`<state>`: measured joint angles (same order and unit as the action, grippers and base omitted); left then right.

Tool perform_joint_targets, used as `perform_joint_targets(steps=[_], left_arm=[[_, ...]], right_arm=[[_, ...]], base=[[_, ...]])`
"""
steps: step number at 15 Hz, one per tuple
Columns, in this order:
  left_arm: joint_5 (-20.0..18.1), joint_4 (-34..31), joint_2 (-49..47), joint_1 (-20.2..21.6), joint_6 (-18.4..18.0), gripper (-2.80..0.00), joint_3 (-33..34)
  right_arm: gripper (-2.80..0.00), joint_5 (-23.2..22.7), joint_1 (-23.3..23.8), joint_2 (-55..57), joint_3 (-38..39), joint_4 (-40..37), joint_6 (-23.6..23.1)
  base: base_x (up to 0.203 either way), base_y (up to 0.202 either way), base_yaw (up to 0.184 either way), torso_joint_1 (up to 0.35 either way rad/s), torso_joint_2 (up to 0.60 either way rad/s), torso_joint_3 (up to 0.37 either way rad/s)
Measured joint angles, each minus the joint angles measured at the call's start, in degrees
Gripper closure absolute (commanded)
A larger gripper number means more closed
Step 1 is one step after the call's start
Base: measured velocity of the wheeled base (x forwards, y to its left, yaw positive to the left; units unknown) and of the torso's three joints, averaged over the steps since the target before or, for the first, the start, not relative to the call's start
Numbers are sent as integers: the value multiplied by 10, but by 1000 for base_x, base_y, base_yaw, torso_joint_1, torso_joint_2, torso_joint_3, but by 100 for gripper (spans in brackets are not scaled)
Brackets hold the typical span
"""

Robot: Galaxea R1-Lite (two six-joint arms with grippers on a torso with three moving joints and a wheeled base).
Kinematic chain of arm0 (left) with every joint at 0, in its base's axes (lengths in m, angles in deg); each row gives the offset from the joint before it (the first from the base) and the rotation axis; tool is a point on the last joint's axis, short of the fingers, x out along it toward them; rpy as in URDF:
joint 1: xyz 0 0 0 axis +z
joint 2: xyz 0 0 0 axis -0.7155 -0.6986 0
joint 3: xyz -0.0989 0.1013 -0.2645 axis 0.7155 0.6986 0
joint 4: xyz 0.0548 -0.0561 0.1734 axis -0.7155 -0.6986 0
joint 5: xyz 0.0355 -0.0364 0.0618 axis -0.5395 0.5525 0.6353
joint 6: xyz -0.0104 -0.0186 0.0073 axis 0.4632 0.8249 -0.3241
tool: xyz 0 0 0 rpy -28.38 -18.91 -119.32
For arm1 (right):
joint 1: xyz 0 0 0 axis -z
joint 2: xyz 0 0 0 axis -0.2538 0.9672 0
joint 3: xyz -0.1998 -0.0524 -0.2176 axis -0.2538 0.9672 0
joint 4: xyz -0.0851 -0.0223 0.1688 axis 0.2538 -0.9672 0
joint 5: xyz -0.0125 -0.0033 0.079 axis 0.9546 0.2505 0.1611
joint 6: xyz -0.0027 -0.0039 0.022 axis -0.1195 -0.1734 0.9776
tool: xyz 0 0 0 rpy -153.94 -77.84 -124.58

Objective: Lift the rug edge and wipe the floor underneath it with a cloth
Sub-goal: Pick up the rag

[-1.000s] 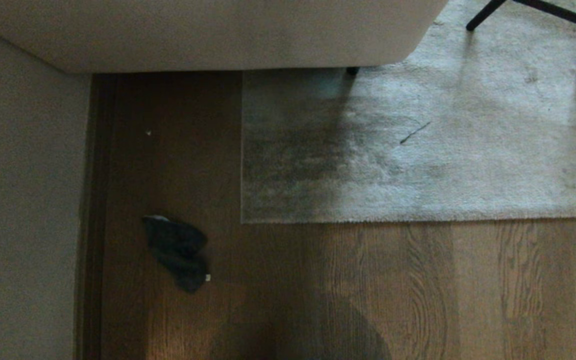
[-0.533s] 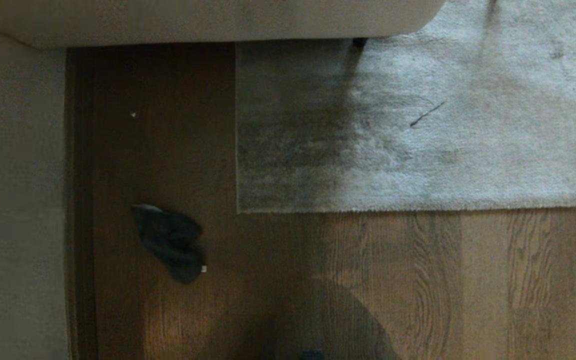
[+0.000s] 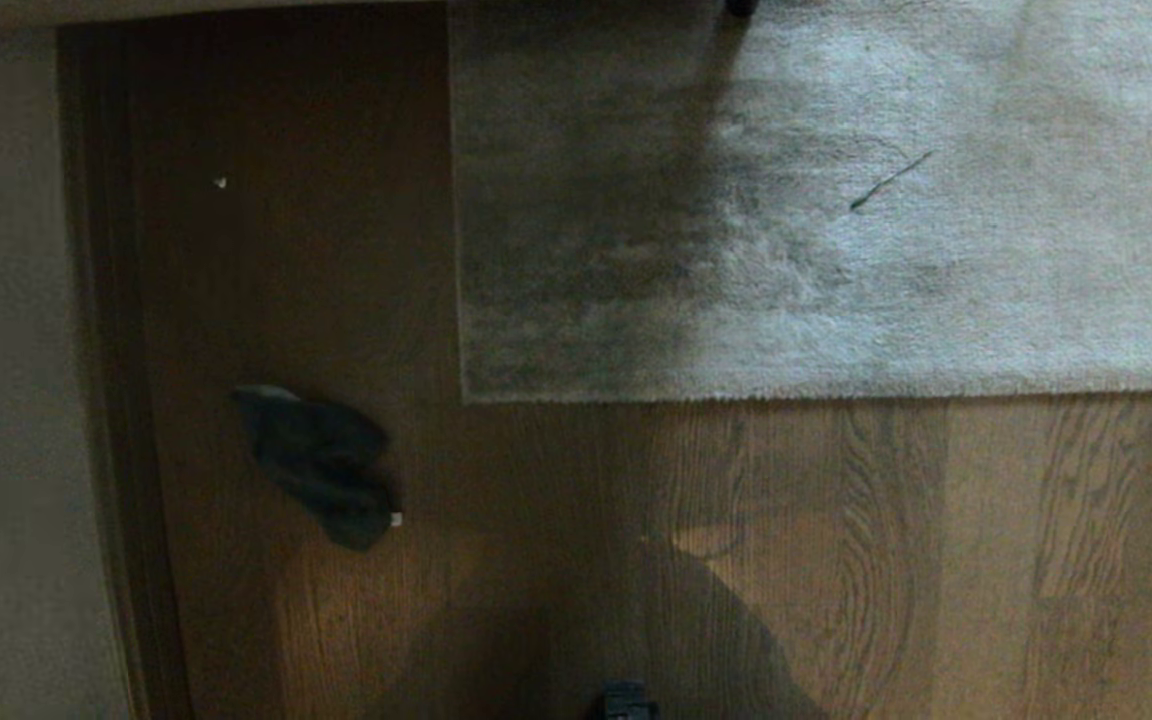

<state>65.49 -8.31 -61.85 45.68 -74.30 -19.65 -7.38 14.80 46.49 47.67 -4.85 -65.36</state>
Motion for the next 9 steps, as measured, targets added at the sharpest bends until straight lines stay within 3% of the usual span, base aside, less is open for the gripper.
perform_joint_targets(steps=[9], left_arm=[[2, 0, 0, 0, 4, 0, 0]], right_arm=[[0, 0, 0, 0, 0, 0, 0]], base=[[0, 0, 0, 3, 4, -192]])
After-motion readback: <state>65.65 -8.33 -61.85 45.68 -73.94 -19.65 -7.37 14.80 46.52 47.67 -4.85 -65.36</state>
